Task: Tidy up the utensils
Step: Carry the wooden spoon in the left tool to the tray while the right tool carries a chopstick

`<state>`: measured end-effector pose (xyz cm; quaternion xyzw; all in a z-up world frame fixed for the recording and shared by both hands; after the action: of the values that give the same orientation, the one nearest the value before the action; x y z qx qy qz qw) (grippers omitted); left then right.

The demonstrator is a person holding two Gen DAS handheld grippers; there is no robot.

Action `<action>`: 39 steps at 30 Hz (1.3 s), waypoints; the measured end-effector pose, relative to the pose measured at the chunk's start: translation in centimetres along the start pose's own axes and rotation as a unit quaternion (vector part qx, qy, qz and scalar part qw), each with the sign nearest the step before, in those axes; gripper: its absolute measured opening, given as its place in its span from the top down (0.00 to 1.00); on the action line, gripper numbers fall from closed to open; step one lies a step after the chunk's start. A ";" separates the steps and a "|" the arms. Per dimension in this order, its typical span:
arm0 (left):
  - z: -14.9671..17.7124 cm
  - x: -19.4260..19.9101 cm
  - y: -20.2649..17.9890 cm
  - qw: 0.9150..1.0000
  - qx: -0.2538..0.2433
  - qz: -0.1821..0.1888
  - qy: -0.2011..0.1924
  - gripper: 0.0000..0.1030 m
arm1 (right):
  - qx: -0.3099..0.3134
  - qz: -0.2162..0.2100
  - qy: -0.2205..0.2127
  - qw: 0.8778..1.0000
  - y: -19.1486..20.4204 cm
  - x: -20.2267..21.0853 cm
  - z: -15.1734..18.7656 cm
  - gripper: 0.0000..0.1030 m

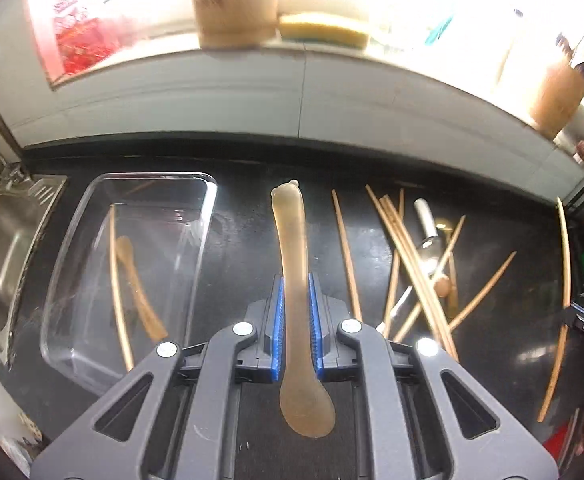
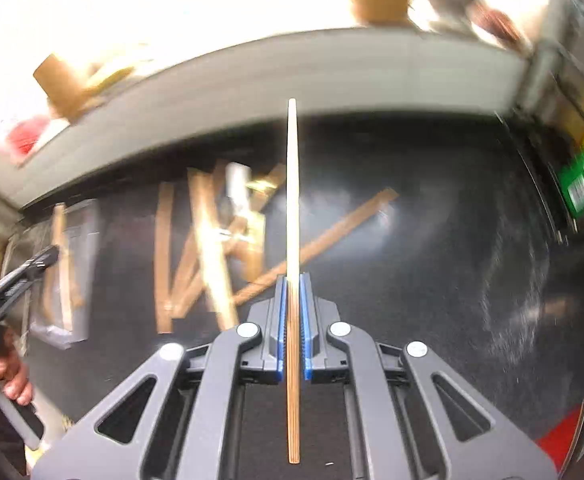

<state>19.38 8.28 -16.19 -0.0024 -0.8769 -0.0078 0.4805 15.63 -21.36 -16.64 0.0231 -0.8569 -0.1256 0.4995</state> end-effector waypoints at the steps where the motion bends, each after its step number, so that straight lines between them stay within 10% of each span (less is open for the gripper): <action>1: 0.0 1.3 0.3 1.000 0.002 -0.003 -0.004 0.89 | 0.021 -0.020 -0.005 1.000 2.0 1.2 -0.3 0.93; 20: 2.4 10.2 13.0 0.990 0.062 -0.123 -0.039 0.89 | 0.243 -0.197 0.051 0.949 27.8 2.5 4.0 0.93; 39: 4.2 -0.8 20.8 0.985 0.149 -0.086 0.004 0.89 | 0.259 -0.224 0.217 0.914 39.3 -12.7 4.2 0.93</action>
<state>16.55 29.14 -18.87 0.1450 -0.8631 0.0812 0.4769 21.73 19.52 -20.00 0.3696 -0.7025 0.0006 0.6082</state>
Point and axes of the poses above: each gripper's, at about its wrist camera, not at the fingertips, and x roughly against the way its jaws point, y to its left, z to its underside, the point moved 6 cm from there along -x, roughly the way its jaws point, and after that the axes turned 7 degrees about -x, right-handed, at the moved point
